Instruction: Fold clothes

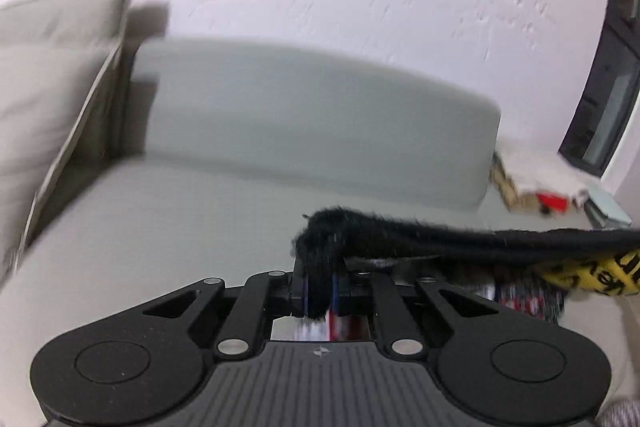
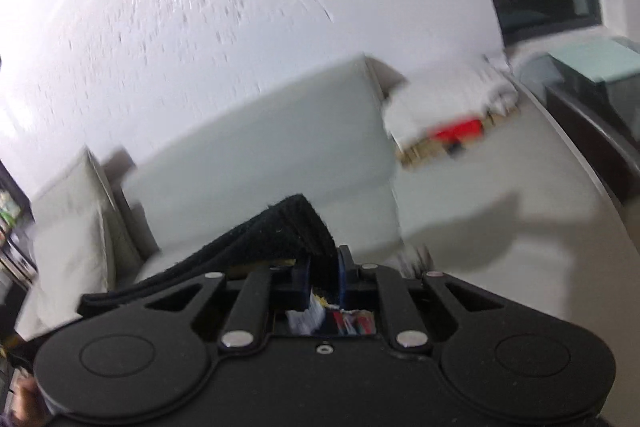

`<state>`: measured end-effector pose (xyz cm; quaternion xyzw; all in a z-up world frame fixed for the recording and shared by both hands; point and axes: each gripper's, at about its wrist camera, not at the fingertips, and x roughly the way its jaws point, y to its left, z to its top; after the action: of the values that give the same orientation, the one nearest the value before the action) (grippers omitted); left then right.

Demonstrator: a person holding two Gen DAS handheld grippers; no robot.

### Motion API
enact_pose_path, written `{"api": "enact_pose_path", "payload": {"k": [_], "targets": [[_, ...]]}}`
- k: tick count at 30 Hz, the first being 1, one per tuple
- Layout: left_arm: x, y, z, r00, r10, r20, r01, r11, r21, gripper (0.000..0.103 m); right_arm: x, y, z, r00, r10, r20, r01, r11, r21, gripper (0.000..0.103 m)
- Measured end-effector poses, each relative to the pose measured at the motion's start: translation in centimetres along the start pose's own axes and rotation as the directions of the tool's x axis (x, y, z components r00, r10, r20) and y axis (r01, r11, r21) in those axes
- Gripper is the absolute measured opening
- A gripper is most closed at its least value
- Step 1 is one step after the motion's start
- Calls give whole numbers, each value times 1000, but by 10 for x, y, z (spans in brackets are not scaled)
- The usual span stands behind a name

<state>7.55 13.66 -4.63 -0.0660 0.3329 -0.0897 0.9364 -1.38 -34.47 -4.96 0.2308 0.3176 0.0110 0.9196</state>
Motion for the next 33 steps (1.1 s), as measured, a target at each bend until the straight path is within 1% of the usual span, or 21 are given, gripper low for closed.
{"api": "enact_pose_path", "payload": {"k": [2, 5, 6, 7, 8, 10, 11, 12, 13, 15, 16, 17, 18, 20, 21, 23, 26, 28, 30, 32, 33], "targets": [[12, 10, -35, 996, 33, -82, -38, 998, -59, 9, 10, -14, -33, 998, -47, -44, 47, 999, -4, 12], [29, 10, -69, 974, 87, -209, -111, 988, -107, 5, 44, -38, -81, 980, -124, -153, 127, 992, 7, 12], [33, 7, -76, 964, 115, -239, -139, 987, -84, 0, 53, -41, -93, 972, -158, -176, 157, 987, -16, 13], [35, 4, -80, 953, 149, -263, -166, 985, -45, 0, 59, -41, -104, 962, -199, -187, 191, 980, -57, 13], [32, 2, -85, 948, 167, -270, -177, 984, -12, 0, 60, -36, -111, 955, -229, -187, 214, 972, -99, 14], [19, 0, -94, 945, 188, -267, -181, 982, 50, 0, 56, -27, -118, 951, -249, -182, 227, 964, -136, 16], [12, 0, -96, 947, 188, -261, -177, 982, 65, 4, 52, -25, -117, 952, -237, -191, 213, 967, -136, 20], [5, 1, -96, 950, 183, -253, -171, 983, 71, 7, 47, -23, -117, 953, -226, -203, 201, 970, -138, 32], [-2, 2, -98, 953, 179, -244, -167, 983, 73, 10, 41, -21, -116, 953, -219, -210, 192, 971, -141, 37], [-16, 6, -102, 959, 171, -227, -159, 985, 68, 24, 25, -17, -115, 956, -211, -204, 183, 972, -146, 54], [-21, 10, -100, 963, 160, -216, -152, 987, 54, 31, 14, -13, -116, 960, -192, -205, 166, 977, -137, 59], [-26, 14, -98, 968, 143, -205, -140, 990, 27, 41, 1, -10, -117, 965, -164, -203, 142, 983, -117, 67], [-29, 20, -95, 974, 107, -199, -114, 993, -23, 41, -10, -9, -118, 971, -134, -200, 117, 989, -95, 70], [-32, 33, -88, 982, 17, -190, -46, 988, -146, 41, -23, -15, -113, 982, -61, -177, 59, 998, -17, 71], [-32, 40, -85, 982, -31, -185, -9, 977, -213, 42, -25, -20, -111, 986, -28, -163, 34, 999, 33, 71], [-25, 54, -78, 979, -108, -172, 42, 938, -345, 43, -25, -32, -105, 990, 42, -135, -20, 988, 155, 71], [1, 68, -74, 965, -174, -198, 62, 881, -470, 49, -13, -47, -101, 990, 71, -119, -30, 949, 314, 71], [19, 76, -72, 952, -216, -215, 67, 836, -544, 49, -3, -54, -101, 990, 79, -118, -30, 930, 366, 71], [35, 78, -72, 939, -253, -231, 75, 810, -582, 49, 6, -57, -102, 988, 84, -130, -27, 919, 393, 71], [47, 75, -72, 930, -282, -235, 88, 794, -602, 49, 15, -61, -101, 986, 95, -139, -28, 909, 416, 71], [53, 73, -71, 926, -294, -236, 94, 786, -611, 45, 19, -64, -101, 986, 92, -140, -23, 902, 431, 71]]}}
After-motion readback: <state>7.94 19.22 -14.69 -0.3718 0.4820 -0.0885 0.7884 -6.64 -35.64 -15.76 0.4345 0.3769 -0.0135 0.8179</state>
